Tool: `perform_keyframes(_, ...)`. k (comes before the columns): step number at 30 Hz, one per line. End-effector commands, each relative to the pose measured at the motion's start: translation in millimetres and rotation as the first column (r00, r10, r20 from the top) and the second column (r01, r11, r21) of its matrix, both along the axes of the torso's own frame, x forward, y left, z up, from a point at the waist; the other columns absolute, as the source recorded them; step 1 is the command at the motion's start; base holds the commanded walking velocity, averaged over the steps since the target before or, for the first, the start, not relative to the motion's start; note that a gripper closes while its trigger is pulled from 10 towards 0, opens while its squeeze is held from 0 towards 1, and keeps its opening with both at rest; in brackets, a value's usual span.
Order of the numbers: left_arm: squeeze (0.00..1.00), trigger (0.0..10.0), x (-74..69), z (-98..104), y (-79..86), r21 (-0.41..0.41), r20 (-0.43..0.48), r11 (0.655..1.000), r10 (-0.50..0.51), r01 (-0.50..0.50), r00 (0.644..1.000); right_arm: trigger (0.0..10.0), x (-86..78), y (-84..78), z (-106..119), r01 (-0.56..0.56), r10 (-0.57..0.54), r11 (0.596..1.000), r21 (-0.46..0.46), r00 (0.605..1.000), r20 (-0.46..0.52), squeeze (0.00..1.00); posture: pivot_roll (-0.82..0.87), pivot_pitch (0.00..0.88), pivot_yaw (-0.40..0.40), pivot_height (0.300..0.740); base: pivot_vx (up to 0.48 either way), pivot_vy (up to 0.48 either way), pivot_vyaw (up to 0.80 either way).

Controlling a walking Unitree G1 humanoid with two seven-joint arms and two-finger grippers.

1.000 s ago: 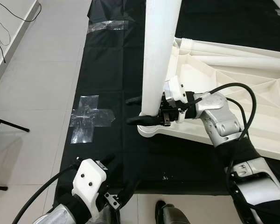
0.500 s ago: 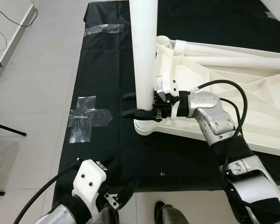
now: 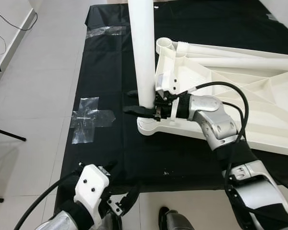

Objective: Building children table

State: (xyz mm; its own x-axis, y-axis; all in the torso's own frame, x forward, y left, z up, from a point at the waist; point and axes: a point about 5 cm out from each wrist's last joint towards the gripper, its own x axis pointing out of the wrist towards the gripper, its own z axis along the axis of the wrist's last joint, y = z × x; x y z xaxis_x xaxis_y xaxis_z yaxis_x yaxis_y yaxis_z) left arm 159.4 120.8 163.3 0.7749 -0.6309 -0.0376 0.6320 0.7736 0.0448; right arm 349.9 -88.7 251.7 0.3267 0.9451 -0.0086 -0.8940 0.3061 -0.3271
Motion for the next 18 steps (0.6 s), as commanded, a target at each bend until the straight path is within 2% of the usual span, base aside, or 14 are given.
perform_keyframes(1,0.00,10.0,-2.7,-4,-1.9,-0.005,-0.017,1.000,-0.004,0.004,1.000,10.0,3.5,-11.6,-26,0.111,-0.113,0.993,-0.026,0.989,-0.096,0.00,0.05,0.332,-0.031,0.740,0.000,0.000,0.00)
perform_keyframes(2,0.00,10.0,-2.7,-4,-1.9,-0.005,-0.017,1.000,-0.003,0.003,1.000,10.0,0.9,-13.8,-29,0.159,-0.158,0.987,0.000,0.982,-0.108,0.00,0.04,0.332,-0.034,0.740,0.000,0.000,0.00)
perform_keyframes(5,0.00,10.0,-2.7,-4,-1.8,-0.005,-0.017,1.000,-0.002,0.002,1.000,10.0,-1.1,-15.4,-32,0.192,-0.189,0.981,0.016,0.975,-0.116,0.00,0.04,0.332,-0.035,0.740,0.000,0.000,0.00)
perform_keyframes(6,0.00,10.0,-2.7,-4,-1.8,-0.006,-0.017,1.000,-0.002,0.002,1.000,10.0,-5.1,-15.1,-35,0.258,-0.247,0.964,0.064,0.959,-0.141,0.00,0.04,0.332,-0.036,0.740,0.000,0.000,0.00)
perform_keyframes(8,0.00,10.0,-2.4,-4,-1.9,-0.007,-0.016,1.000,-0.002,0.001,1.000,10.0,-16.5,-12.9,-40,0.377,-0.353,0.914,0.149,0.921,-0.163,0.00,0.04,0.333,-0.035,0.740,0.000,0.000,0.00)
perform_keyframes(10,0.00,10.0,-1.7,-4,-1.1,-0.005,-0.017,1.000,-0.002,0.002,1.000,10.0,-28.1,-11.3,-44,0.541,-0.531,0.821,0.181,0.841,-0.104,0.00,0.03,0.332,-0.031,0.740,0.000,0.000,0.00)
perform_keyframes(11,0.00,10.0,-1.7,-4,-1.1,-0.005,-0.017,1.000,-0.002,0.002,1.000,10.0,-28.1,-11.3,-44,0.541,-0.531,0.821,0.181,0.841,-0.104,0.00,0.03,0.332,-0.031,0.740,0.000,0.000,0.00)
perform_keyframes(13,0.00,10.0,-1.0,-4,-0.7,-0.004,-0.017,1.000,-0.004,0.004,1.000,10.0,-38.9,-7.0,-48,0.614,-0.615,0.769,0.180,0.787,-0.055,0.00,0.03,0.330,-0.027,0.740,0.000,0.000,0.00)
perform_keyframes(14,0.00,10.0,-1.0,-4,-0.7,-0.004,-0.017,1.000,-0.004,0.004,1.000,10.0,-38.9,-7.0,-48,0.614,-0.615,0.769,0.180,0.787,-0.055,0.00,0.03,0.330,-0.027,0.740,0.000,0.000,0.00)
perform_keyframes(15,0.00,10.0,0.4,-5,-0.2,-0.003,-0.016,1.000,-0.007,0.007,1.000,10.0,-44.0,-1.2,-51,0.628,-0.636,0.760,0.167,0.772,-0.012,0.00,0.02,0.326,-0.021,0.740,0.000,0.000,0.00)
perform_keyframes(18,0.00,10.0,1.6,-5,-0.2,-0.002,-0.015,1.000,-0.008,0.008,1.000,10.0,-44.1,4.3,-52,0.622,-0.630,0.768,0.154,0.776,0.009,0.00,0.02,0.320,-0.018,0.740,0.000,0.000,0.00)
